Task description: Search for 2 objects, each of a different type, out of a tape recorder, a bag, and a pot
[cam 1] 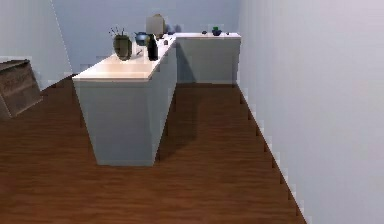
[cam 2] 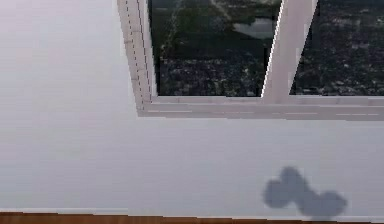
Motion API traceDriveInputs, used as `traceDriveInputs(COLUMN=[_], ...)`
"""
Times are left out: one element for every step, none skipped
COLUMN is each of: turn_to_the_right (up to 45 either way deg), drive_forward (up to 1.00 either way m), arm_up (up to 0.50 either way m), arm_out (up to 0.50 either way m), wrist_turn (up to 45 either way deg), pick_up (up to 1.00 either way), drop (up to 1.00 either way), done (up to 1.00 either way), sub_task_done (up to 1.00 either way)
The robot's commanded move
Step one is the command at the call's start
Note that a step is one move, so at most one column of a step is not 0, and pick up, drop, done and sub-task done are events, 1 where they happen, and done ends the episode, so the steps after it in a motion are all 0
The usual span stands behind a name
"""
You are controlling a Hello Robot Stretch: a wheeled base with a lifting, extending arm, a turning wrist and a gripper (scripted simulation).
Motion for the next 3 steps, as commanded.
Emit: traceDriveInputs(turn_to_the_right=[0.0, -42.0, 0.0], drive_forward=[0.15, 0.0, 1.0], arm_up=[0.0, 0.0, 0.0], arm_out=[0.0, 0.0, 0.0], wrist_turn=[0.0, 0.0, 0.0], pick_up=[0.0, 0.0, 0.0], drop=[0.0, 0.0, 0.0], done=[0.0, 0.0, 0.0], sub_task_done=[0.0, 0.0, 0.0])
